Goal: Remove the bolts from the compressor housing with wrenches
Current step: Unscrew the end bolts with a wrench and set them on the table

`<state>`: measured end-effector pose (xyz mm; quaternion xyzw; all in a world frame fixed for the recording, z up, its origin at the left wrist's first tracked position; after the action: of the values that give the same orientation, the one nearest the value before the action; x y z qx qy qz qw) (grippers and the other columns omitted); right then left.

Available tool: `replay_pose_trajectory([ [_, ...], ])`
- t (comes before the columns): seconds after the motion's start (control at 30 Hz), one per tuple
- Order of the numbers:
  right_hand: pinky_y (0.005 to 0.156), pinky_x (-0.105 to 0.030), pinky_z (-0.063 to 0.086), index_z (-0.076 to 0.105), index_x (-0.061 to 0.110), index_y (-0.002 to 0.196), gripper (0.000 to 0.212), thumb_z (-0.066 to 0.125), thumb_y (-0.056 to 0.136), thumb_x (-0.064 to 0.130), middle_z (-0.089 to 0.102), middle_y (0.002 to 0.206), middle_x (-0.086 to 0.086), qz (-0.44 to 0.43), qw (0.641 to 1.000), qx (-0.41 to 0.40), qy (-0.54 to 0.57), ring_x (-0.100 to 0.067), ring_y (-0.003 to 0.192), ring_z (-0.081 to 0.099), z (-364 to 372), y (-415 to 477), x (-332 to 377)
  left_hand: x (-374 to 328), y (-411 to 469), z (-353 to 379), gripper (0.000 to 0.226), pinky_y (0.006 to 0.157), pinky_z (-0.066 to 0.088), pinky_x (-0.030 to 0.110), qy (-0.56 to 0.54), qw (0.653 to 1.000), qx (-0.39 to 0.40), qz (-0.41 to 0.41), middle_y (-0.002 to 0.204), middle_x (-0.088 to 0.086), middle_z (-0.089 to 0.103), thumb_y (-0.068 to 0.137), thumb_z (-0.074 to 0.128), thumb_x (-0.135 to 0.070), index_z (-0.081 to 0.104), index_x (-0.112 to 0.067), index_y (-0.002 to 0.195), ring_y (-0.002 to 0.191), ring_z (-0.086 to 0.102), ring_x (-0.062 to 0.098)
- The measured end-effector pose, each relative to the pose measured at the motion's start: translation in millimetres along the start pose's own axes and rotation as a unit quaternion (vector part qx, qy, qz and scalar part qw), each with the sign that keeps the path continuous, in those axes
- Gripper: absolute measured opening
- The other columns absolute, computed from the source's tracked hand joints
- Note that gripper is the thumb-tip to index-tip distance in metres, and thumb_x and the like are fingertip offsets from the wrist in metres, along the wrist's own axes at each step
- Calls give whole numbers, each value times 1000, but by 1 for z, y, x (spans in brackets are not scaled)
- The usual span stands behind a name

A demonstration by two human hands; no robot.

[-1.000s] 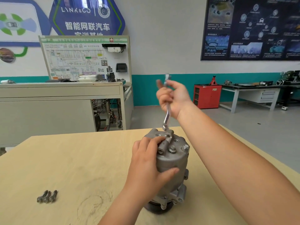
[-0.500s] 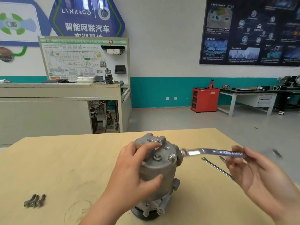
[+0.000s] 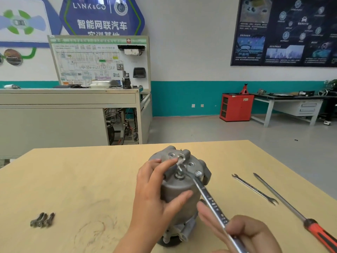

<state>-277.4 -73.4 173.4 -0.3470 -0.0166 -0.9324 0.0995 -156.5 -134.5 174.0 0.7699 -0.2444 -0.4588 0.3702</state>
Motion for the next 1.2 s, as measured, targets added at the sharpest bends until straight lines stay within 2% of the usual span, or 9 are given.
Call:
replay_pose_trajectory([
  [0.1, 70, -19, 47, 57, -14, 50, 30, 29, 39, -9, 57, 93, -40, -7, 999, -36, 26, -27, 85, 68, 16, -8, -5, 2, 0, 1, 56, 96, 34, 17, -1, 1000, -2, 8, 115, -7, 50, 68, 66, -53, 46, -49, 120, 111, 45, 12],
  [0.27, 48, -28, 40, 54, -1, 29, 16, 46, 42, 6, 63, 46, -17, -23, 979, -60, -195, -21, 29, 52, -4, -15, -11, 3, 1, 2, 44, 98, 32, 15, 4, 1000, -4, 16, 111, -15, 47, 69, 65, -54, 54, -43, 111, 114, 43, 11],
  [0.37, 33, -18, 40, 67, -1, 54, 67, 86, 21, 54, 64, 51, -13, -113, 947, -20, -299, -15, 39, 56, -7, -2, 14, 1, 1, 0, 40, 96, 31, 11, 14, 999, -11, 35, 109, -12, 45, 70, 65, -54, 56, -39, 107, 108, 42, 10],
  [0.5, 42, -17, 34, 65, 23, 79, 10, 64, 80, 33, 48, 51, 5, -270, 920, -102, -265, -5, 45, 41, -36, 40, 58, 2, 1, 1, 40, 95, 28, 7, 9, 1000, 1, 24, 108, -12, 44, 71, 63, -56, 57, -40, 107, 110, 39, 1],
  [0.67, 41, -16, 29, 67, 14, 92, 26, 54, 91, 37, 39, 43, 13, -144, 861, -107, -476, -2, 39, 32, -37, 139, 75, -2, 1, 2, 44, 99, 29, 14, 23, 999, 6, 43, 114, -14, 39, 74, 59, -55, 55, -42, 116, 112, 36, -1],
  [0.8, 34, -12, 21, 69, 18, 84, 21, 53, 91, 30, 41, 42, 12, -33, 905, -24, -423, 0, 34, 31, -22, 159, 61, -5, 3, 1, 64, 96, 32, 18, 21, 998, -2, 57, 111, -11, 43, 76, 58, -60, 41, -39, 134, 103, 39, 4],
  [0.93, 36, -10, 23, 64, 22, 81, 11, 56, 81, 29, 40, 40, 10, -42, 995, 51, -78, 1, 32, 33, -8, 135, 75, -4, 4, 0, 81, 97, 26, 8, -8, 999, -2, 41, 116, -18, 42, 79, 48, -74, 21, -36, 146, 107, 36, -9],
  [1.1, 41, -12, 37, 71, 24, 71, 18, 55, 78, 26, 52, 50, 7, -267, 961, -2, -67, -4, 43, 48, -24, 53, 92, -2, 1, 1, 76, 97, 23, 4, -8, 999, -11, 44, 116, -20, 41, 75, 56, -70, 23, -48, 140, 113, 31, -16],
  [1.2, 54, -14, 50, 59, 30, 67, 19, 73, 65, 44, 74, 88, -9, -305, 941, 48, -138, -19, 84, 71, -10, 4, 68, -1, 0, 1, 73, 99, 24, 6, -4, 999, -15, 52, 116, -19, 41, 72, 62, -56, 30, -46, 137, 112, 30, -16],
])
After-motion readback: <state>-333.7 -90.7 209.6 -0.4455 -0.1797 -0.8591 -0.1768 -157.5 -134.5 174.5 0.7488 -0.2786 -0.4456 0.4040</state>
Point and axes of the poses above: each hand's wrist, its own y-axis towards the middle knuckle, its own z-axis out of the palm, x = y × z, the point moved 8 cm from there along y, towards the middle knuckle
